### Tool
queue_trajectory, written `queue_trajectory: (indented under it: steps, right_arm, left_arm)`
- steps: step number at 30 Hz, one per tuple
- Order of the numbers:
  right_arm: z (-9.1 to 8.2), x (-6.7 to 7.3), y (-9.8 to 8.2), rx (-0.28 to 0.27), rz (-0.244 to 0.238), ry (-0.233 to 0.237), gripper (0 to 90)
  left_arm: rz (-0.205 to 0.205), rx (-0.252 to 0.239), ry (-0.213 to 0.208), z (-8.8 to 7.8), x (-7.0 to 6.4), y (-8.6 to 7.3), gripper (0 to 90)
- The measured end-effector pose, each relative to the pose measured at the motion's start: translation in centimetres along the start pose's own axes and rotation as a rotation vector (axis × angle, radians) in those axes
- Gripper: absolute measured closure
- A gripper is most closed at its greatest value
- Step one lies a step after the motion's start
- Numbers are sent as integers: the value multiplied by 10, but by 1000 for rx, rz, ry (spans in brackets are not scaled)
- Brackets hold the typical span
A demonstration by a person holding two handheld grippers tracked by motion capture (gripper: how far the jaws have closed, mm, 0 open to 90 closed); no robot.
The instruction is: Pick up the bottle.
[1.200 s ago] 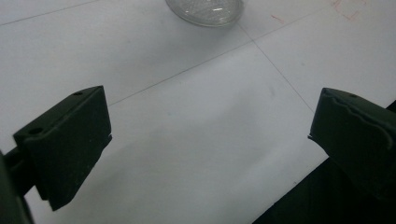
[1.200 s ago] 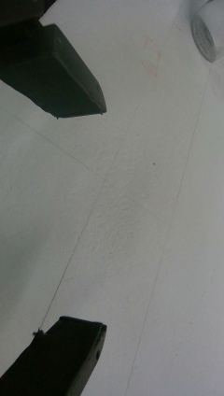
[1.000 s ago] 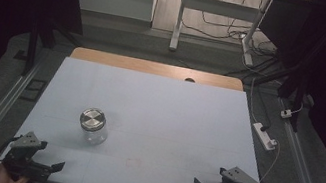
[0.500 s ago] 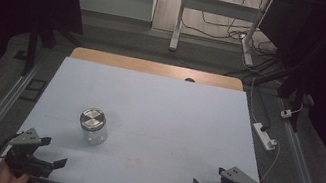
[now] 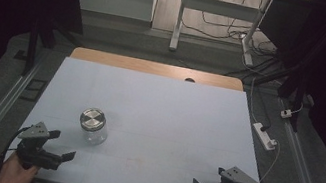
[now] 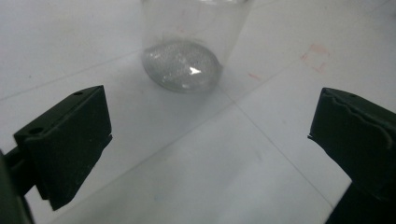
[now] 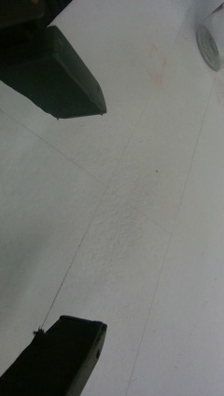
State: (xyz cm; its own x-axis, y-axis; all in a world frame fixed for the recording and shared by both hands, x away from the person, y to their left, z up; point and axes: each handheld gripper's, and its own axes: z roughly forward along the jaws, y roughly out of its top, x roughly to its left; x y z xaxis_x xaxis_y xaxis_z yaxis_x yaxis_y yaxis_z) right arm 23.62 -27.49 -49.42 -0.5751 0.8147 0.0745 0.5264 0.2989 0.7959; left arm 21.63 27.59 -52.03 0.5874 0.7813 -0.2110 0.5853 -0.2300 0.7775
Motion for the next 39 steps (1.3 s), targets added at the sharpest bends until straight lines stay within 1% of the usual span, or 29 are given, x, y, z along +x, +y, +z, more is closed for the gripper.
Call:
queue_trajectory:
  steps: [3, 5, 9, 13, 16, 18, 20, 22, 24, 25, 30, 37, 39]
  right_arm:
    - [0, 0, 0, 0, 3, 2, 0]
    - [0, 0, 0, 1, 2, 2, 0]
    - [0, 0, 0, 3, 2, 3, 0]
    - [0, 0, 0, 4, 3, 5, 0]
    - [1, 0, 0, 6, 1, 4, 0]
    - [1, 0, 0, 7, 1, 4, 0]
    - [1, 0, 0, 7, 2, 5, 0]
    - [1, 0, 0, 8, 2, 7, 0]
    - [1, 0, 0, 7, 3, 8, 0]
    - [1, 0, 0, 9, 1, 8, 0]
    - [2, 0, 0, 12, -1, 10, 0]
    - [2, 0, 0, 13, -1, 11, 0]
    - [2, 0, 0, 13, -2, 11, 0]
  left_arm:
    - [13, -19, 6, 4, 2, 3, 0]
    - [16, -19, 6, 7, 5, 5, 0]
    - [21, -11, 22, 16, 9, 11, 0]
    - [13, 7, 6, 24, 11, 19, 0]
    - [14, 26, 3, 31, 13, 25, 0]
    - [10, 32, 5, 35, 14, 27, 0]
    - [14, 31, 5, 39, 15, 30, 0]
    - [29, 34, 17, 43, 15, 33, 0]
    - [27, 27, 1, 47, 16, 37, 0]
    - [34, 29, -9, 49, 17, 40, 0]
    - [89, 45, -23, 61, 17, 48, 0]
    - [97, 50, -40, 76, 19, 56, 0]
    - [107, 55, -40, 79, 19, 57, 0]
